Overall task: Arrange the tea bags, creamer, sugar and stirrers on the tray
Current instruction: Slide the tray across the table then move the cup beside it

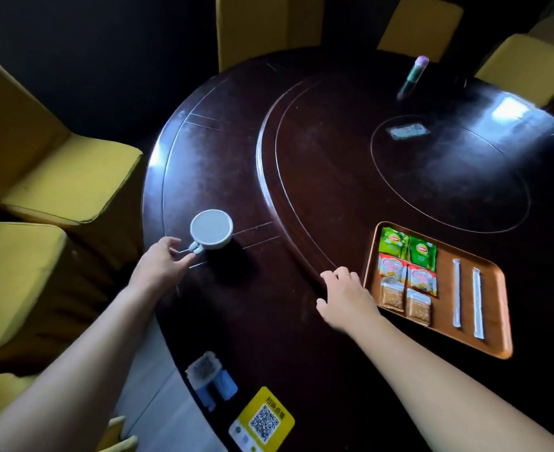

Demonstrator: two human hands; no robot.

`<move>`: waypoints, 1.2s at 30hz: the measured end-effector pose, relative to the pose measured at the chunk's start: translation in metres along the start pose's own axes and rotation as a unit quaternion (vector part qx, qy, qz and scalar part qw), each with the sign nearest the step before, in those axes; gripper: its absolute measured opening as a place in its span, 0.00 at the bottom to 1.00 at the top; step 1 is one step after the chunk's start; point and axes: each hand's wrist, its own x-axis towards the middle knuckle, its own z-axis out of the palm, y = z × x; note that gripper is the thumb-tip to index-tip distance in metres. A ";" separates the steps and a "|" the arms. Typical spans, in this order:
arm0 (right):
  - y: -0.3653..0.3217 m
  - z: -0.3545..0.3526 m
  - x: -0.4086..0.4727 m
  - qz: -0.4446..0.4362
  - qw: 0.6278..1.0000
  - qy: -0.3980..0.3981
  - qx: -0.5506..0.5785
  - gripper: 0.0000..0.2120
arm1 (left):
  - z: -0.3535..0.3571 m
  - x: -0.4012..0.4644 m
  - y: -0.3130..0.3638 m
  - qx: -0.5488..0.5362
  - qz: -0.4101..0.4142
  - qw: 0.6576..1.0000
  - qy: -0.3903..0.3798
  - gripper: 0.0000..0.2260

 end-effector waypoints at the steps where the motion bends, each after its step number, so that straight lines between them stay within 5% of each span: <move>1: -0.001 0.002 0.002 0.002 1.000 0.004 -0.007 0.22 | 0.000 0.003 0.005 0.001 0.005 1.000 -0.010 0.23; 9: 0.002 0.008 0.004 -0.012 0.999 0.030 -0.031 0.21 | 0.014 0.021 0.010 0.007 -0.003 1.000 -0.015 0.09; 19: 0.011 0.015 -0.012 -0.038 0.998 0.038 -0.019 0.26 | 0.029 0.008 0.033 -0.048 0.004 0.999 0.010 0.08; 36: 0.044 0.037 -0.044 -0.046 0.998 0.036 -0.037 0.37 | 0.094 -0.020 0.182 -0.043 0.163 0.980 -0.110 0.08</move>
